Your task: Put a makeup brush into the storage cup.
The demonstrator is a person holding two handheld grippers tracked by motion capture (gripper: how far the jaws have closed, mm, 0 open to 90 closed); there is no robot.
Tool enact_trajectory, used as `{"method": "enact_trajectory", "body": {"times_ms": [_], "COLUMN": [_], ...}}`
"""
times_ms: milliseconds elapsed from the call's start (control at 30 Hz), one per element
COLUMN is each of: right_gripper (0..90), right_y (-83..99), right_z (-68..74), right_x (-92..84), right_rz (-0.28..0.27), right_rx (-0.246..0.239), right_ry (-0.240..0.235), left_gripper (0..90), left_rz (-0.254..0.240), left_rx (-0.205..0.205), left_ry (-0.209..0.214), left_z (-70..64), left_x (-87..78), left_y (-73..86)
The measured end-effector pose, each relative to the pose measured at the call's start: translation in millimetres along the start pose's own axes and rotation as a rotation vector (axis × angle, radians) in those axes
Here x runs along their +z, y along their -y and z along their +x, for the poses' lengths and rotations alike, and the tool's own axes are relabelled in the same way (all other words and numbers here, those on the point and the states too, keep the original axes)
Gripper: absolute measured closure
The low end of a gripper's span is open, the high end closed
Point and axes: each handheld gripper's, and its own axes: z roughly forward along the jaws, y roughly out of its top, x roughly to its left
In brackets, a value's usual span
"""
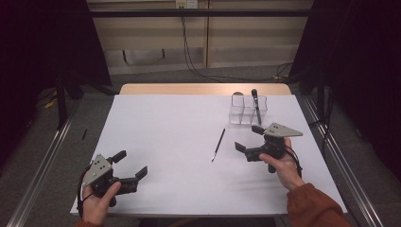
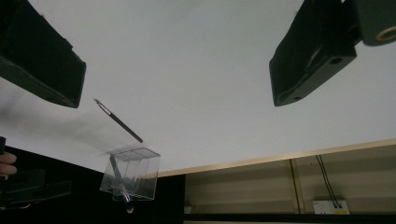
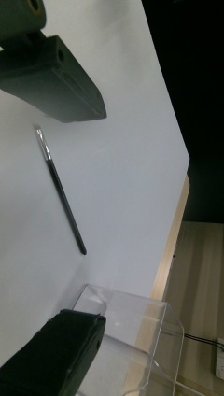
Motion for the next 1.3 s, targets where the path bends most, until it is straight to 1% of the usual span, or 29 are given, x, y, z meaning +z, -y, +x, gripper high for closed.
{"method": "enact_trajectory", "body": {"times_ms": [67, 167, 333, 400, 467, 700, 767, 800, 867, 933, 1000, 1100, 1167, 1233, 1300], "right_gripper": [2.6, 2.9, 2.4, 2.4, 2.2, 2.2, 2.2, 2.1, 2.2, 2.2, 2.3, 3.4, 3.5, 3.6, 4.3], "right_y": [-2.9, -6.4, -10.0, -11.7, -13.3, -20.1, -21.0, -21.0, -20.9, -21.0, -21.9, -24.4, -25.8, -25.9, -24.1], "right_z": [0.6, 1.1, 1.5, 3.1, 4.1, 7.0, 8.8, 9.8, 10.4, 10.4, 10.3, 9.5, 9.1, 8.4, 7.1], "right_x": [5.9, 15.7, 32.6, 38.1, 42.0, 57.2, 60.9, 62.6, 65.2, 67.4, 69.5, 72.8, 74.2, 75.8, 78.0], "right_rz": [0.002, 0.009, 0.058, 0.065, 0.079, 0.133, 0.135, 0.142, 0.162, 0.169, 0.189, 0.233, 0.247, 0.257, 0.288], "right_rx": [-0.015, -0.013, -0.01, -0.019, -0.018, -0.036, -0.036, -0.042, -0.037, -0.04, -0.035, -0.027, -0.024, -0.007, -0.007], "right_ry": [-0.003, -0.004, -0.011, -0.003, -0.008, 0.0, 0.006, 0.006, 0.0, 0.006, 0.008, 0.0, -0.002, -0.001, 0.005], "left_gripper": [3.7, 3.7, 3.6, 3.6, 3.6, 3.6, 3.6, 3.6, 3.6, 3.6, 3.6, 3.6, 3.6, 3.6, 3.6], "left_rz": [0.002, 0.001, 0.003, 0.002, 0.005, 0.002, 0.003, 0.004, 0.006, 0.007, 0.004, 0.007, 0.008, 0.008, 0.006], "left_rx": [-0.002, -0.001, -0.001, 0.002, 0.002, 0.002, 0.003, 0.006, 0.005, 0.005, 0.005, 0.006, 0.008, 0.009, 0.005], "left_ry": [0.001, 0.002, 0.0, 0.003, 0.004, 0.006, 0.009, 0.01, 0.011, 0.011, 0.013, 0.013, 0.014, 0.014, 0.014], "left_z": [-0.1, 0.9, 0.9, 0.7, 0.6, 0.7, 0.6, 0.9, 0.9, 0.8, 0.4, 0.2, 0.5, 0.8, 0.8], "left_x": [0.4, 0.1, 0.4, 0.6, 0.6, 1.1, 1.4, 1.4, 1.5, 1.6, 1.6, 2.1, 2.0, 1.8, 1.7], "left_y": [0.3, 0.3, 0.2, 0.2, 0.5, -0.1, 0.0, 0.0, 0.2, 0.3, 0.0, 0.0, 0.1, 0.2, 0.3]}}
